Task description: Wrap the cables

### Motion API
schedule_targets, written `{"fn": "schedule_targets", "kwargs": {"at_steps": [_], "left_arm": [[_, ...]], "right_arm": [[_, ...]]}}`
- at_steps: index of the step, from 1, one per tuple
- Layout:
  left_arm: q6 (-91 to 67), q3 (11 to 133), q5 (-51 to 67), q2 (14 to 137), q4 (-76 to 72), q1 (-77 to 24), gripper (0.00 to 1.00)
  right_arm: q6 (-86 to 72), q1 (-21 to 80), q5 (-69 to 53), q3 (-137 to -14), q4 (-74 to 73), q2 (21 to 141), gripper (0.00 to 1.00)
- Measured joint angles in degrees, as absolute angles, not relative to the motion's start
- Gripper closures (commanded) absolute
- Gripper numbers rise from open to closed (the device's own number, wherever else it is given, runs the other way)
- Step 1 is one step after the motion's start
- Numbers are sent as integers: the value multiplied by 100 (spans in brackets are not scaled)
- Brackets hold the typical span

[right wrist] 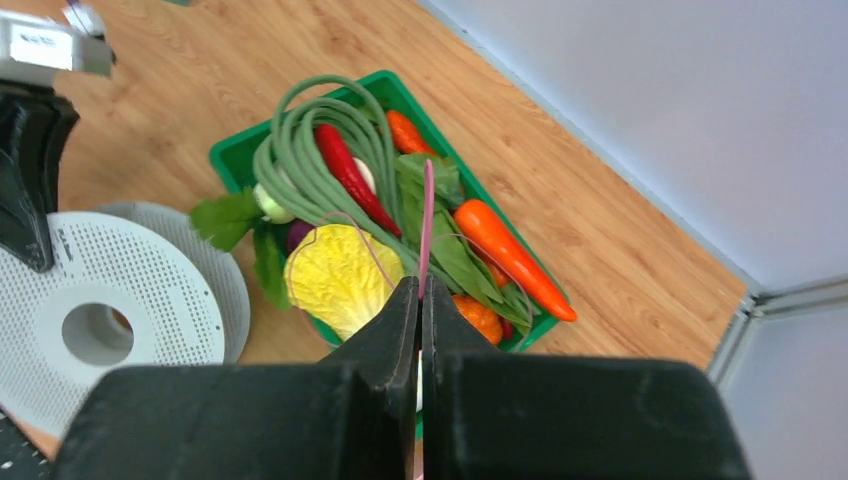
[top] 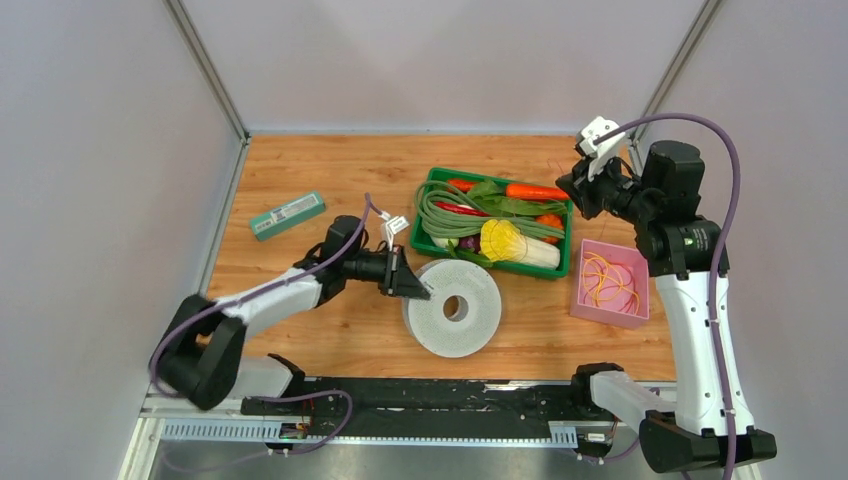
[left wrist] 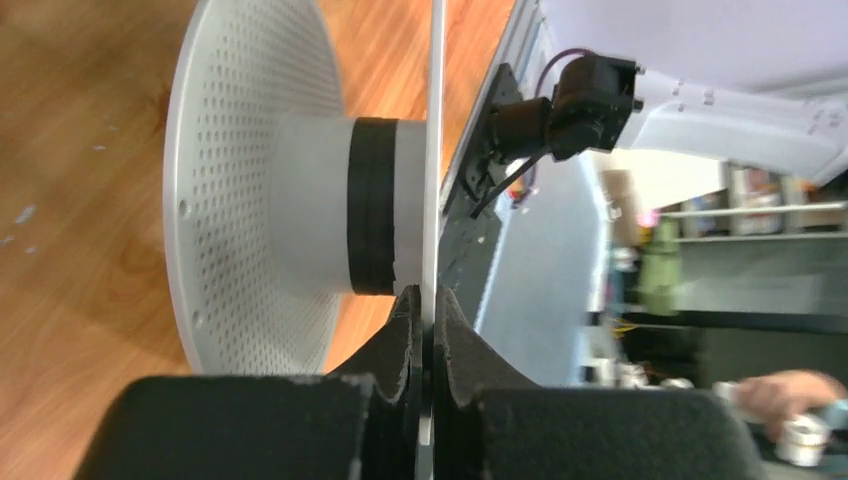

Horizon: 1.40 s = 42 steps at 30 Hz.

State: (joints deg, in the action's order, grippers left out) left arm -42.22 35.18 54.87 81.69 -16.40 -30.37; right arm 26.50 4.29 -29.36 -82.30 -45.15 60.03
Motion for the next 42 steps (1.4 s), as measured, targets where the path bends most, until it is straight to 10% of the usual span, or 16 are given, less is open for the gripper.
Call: {"fn": "schedule_targets", "kwargs": {"at_steps": [7,15,42], "left_arm": [[-1441,4060,4418,5568,1616,-3208,100],[1566,5527,3402,5404,4204,-3957,100],[2976,5363,2714,5793,4639,-4943,90]], "right_arm": [[2639,486,-3927,-8224,-4910,6029,100],[2971,1313,-4320,-7876,-5360,6119,100],[2947,4619,-3450,-6617,-4143,7120,100]]}}
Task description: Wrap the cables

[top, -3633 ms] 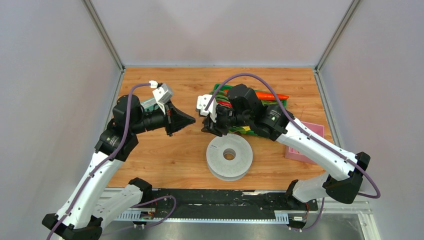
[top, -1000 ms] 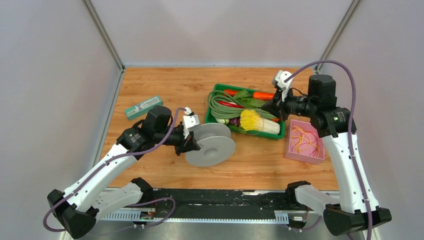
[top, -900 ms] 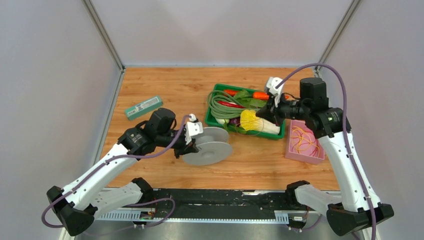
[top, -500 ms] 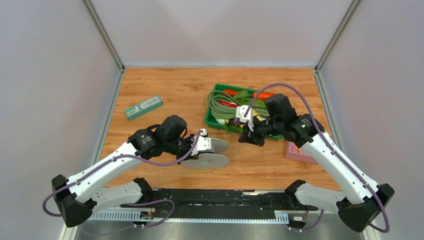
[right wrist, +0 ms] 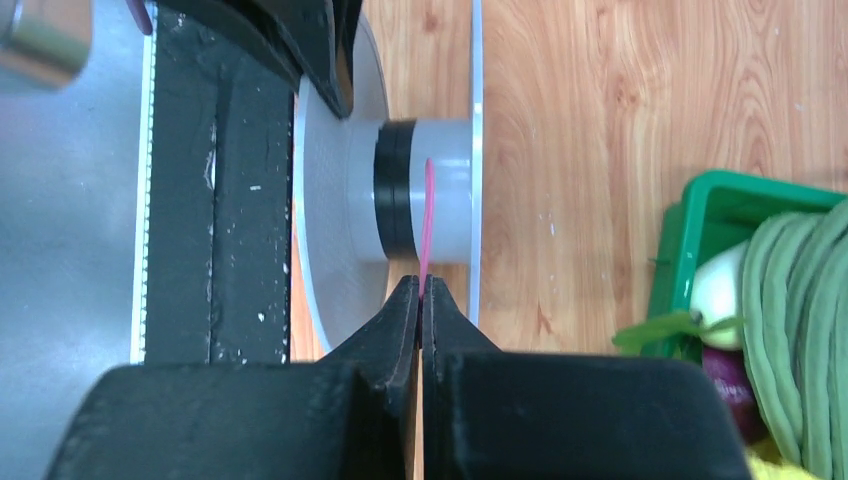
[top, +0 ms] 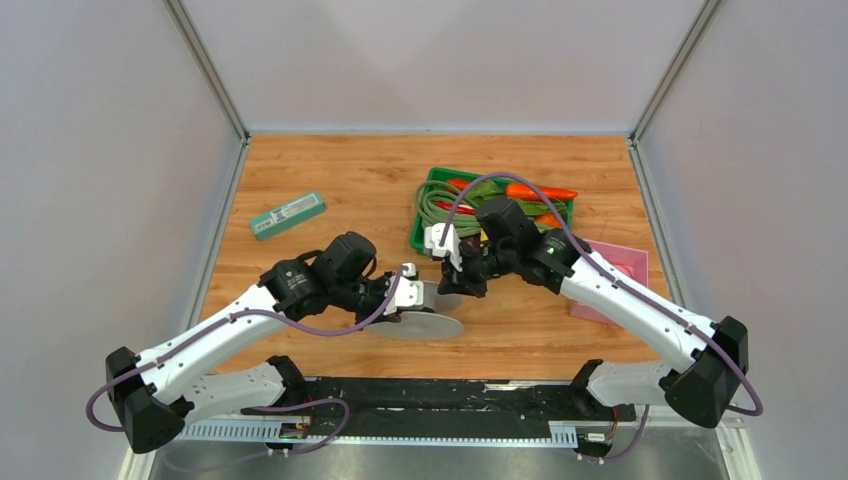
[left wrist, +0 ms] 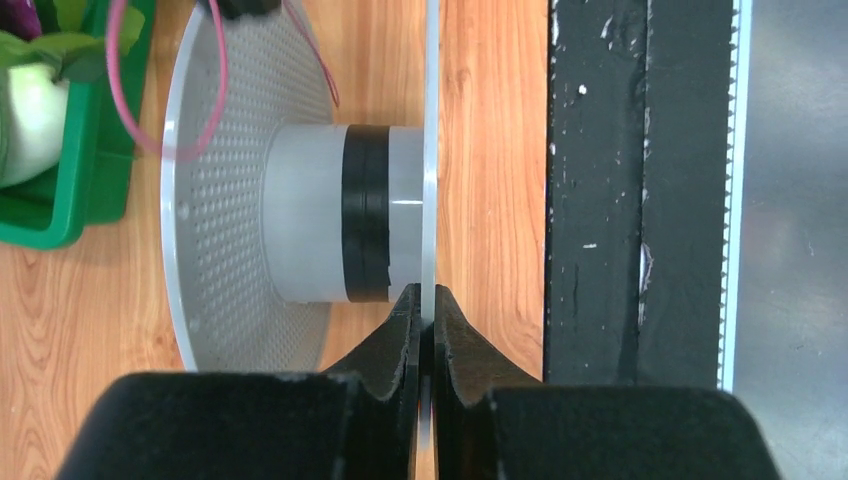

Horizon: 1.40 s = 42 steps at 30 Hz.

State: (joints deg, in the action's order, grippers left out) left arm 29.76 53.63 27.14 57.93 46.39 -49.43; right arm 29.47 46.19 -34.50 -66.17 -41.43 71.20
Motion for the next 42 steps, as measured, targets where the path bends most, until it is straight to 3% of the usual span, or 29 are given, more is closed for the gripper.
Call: {"fn": "schedule_targets", "kwargs": {"at_steps": [3,11,16,20,24,33,42], "left_arm": [[3000,5199,2823,5719,4434,-4943,85],[2829,5009,2860,5290,4132,-4890,59],[2443,4943,3120,4093,3946,-4187,45],[2237,4991,3345,3616,3881,-3350,39],[2189,4976,3662,4075,3865,-2668,39],[2241,4530,4274,5087,3433,-2585,32],[2307,4040,5129,5227,2799,-2582,46]], "right_arm": [[2801,4821,-3433,-6587,-3826,7244,100],[2209,5052,-3089,-5758,-2770,7269,100],[1986,5063,-2853,-5522,-2488,7269,100],[1905,5116,-2768,-5511,-2265,7269,100],[1883,5172,-2746,-5511,-2119,7328,100],[1879,5304,-2698,-5511,-1964,7546,100],[1686,5485,-2558,-5511,-1584,7817,100]]}}
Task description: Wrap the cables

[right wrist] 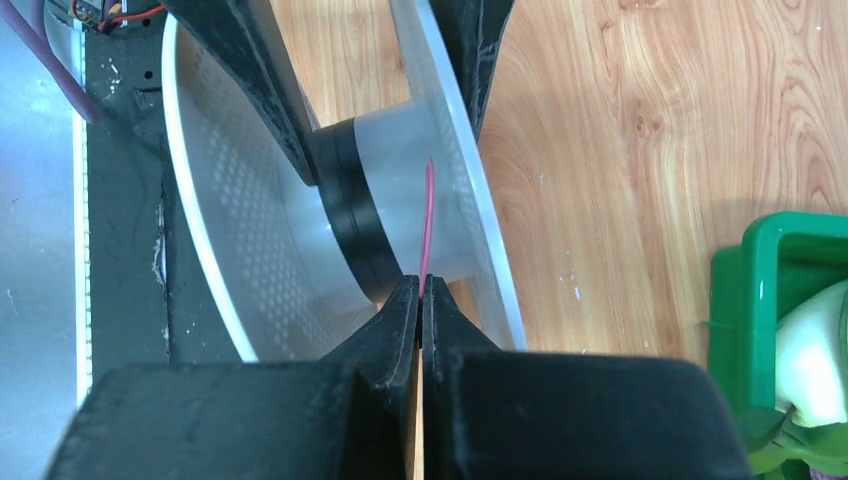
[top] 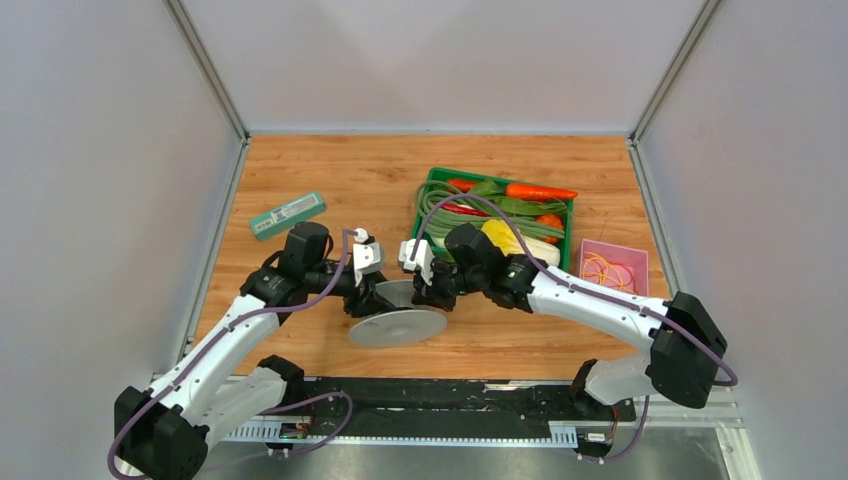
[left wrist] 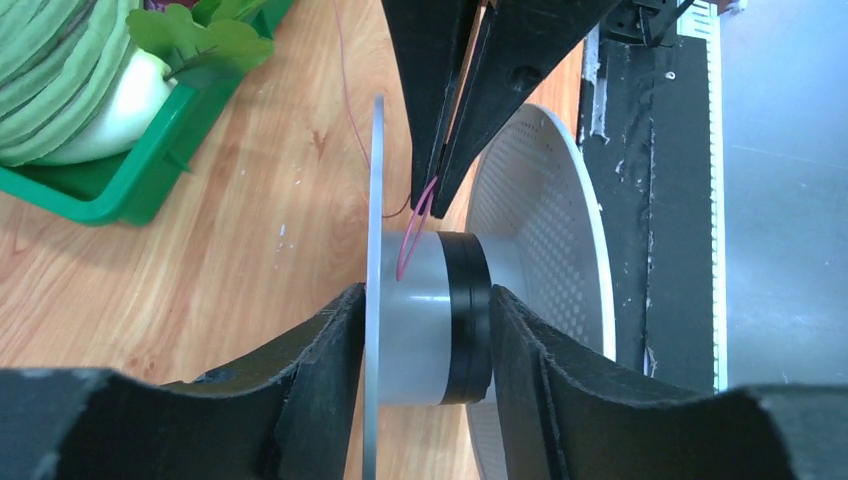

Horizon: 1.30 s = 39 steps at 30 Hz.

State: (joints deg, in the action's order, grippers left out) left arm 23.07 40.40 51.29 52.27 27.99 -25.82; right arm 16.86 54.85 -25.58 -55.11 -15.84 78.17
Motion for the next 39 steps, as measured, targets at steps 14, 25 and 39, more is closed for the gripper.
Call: {"fn": "schedule_targets", "kwargs": {"at_steps": [14,25,39], "left_arm": [[2108,3776,5269,5223,2178,-2582,59],[2095,3717,5146,5218,2049,-2582,71],[2084,3717,5013,5280,1977,-2574,100]], "right_arm": [[1476,5640,-2493,-5594,-1253,8082,100],[1441,5693,-2456,-5695,-1166,8145,100],[1376,5725,-2397,-5749,-1085,8200,91]]}}
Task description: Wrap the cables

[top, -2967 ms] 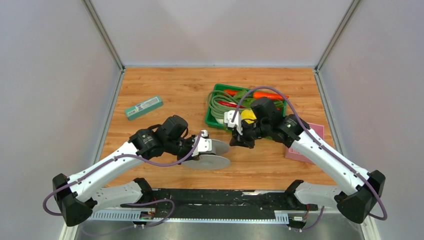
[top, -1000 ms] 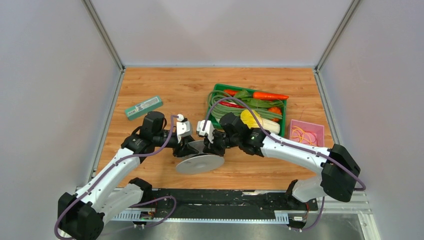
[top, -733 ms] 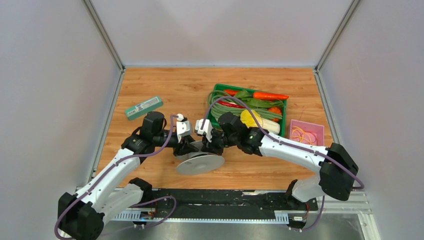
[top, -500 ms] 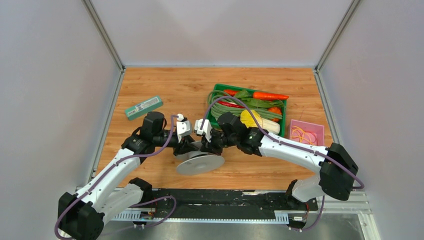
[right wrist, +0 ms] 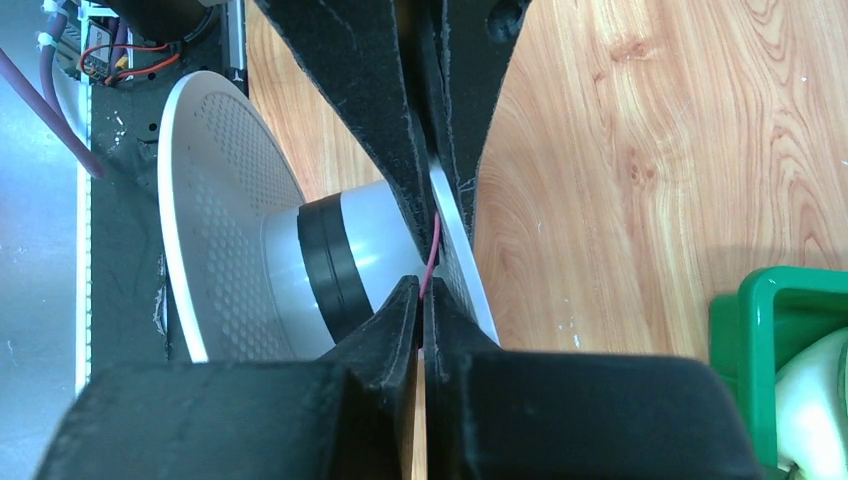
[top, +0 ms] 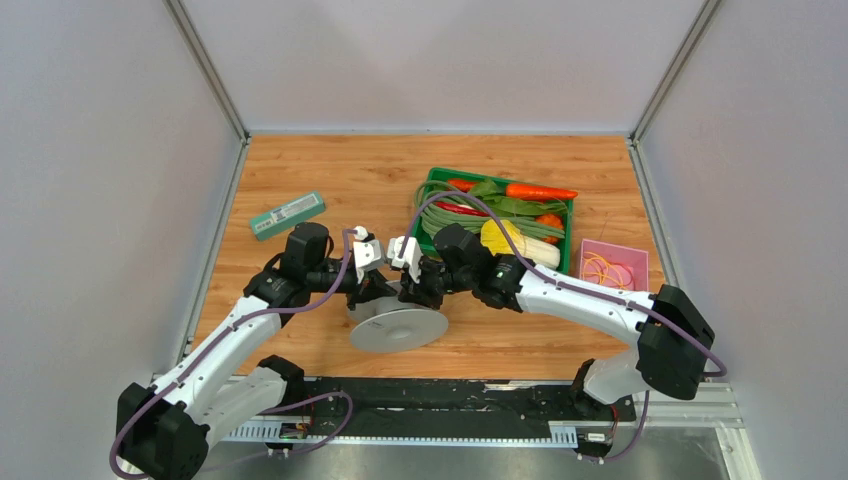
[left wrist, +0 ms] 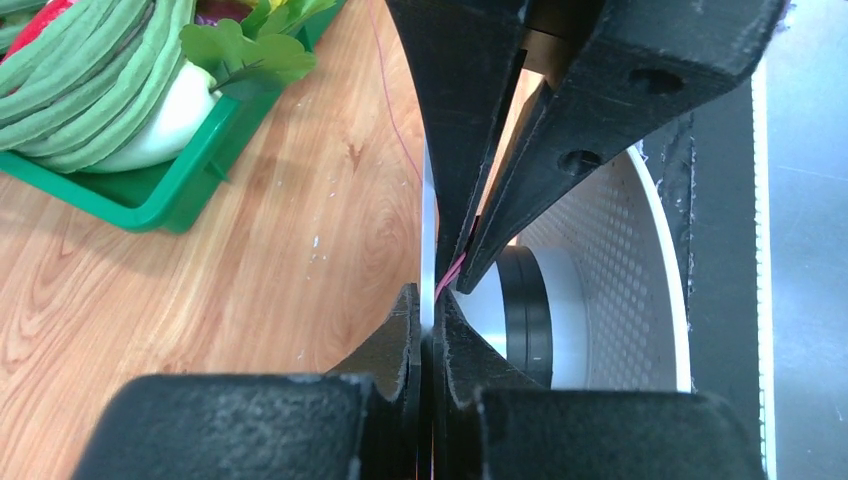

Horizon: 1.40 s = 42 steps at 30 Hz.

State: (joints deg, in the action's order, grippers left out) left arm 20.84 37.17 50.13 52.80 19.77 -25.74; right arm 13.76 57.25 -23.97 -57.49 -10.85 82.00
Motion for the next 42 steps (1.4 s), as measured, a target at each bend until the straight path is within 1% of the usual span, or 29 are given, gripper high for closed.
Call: {"fn": "schedule_targets", "kwargs": {"at_steps": [3,12,18,22,30,33,36,40,42], "left_arm": [[2095,3717,4923,5221,2012,-2576,100],[2259,3583,4724,4757,2231,-2563,100],[2488,3623,4665,4646,2412,-2561,100],[2755,3854,4558,4482,2729,-2554,100],[3234,4683,4882,4230,3618,-2552,100],[3293,4945,4984,4123,3870,-2552,100],[3306,5207,5085,4014,4082,-2552,100],[3267,5483,5207,3913,4213,-2552,100],[3227,5522,5260,3854,4230,-2552,100]], "right_arm": [[1422,5725,-2355,-5723,-1081,8184,84],[1710,5463,-2276,-5251,-1280,7819,79],[1826,5290,-2353,-5131,-1518,7640,62],[1848,5022,-2554,-5122,-1758,7411,41],[2178,4434,-2864,-4930,-1949,6888,18],[2504,4434,-3024,-4681,-1922,6685,15],[2788,4438,-3114,-4464,-1894,6602,15],[3061,4438,-3186,-4364,-1811,6663,21],[3138,4438,-3197,-4364,-1721,6751,25]]}}
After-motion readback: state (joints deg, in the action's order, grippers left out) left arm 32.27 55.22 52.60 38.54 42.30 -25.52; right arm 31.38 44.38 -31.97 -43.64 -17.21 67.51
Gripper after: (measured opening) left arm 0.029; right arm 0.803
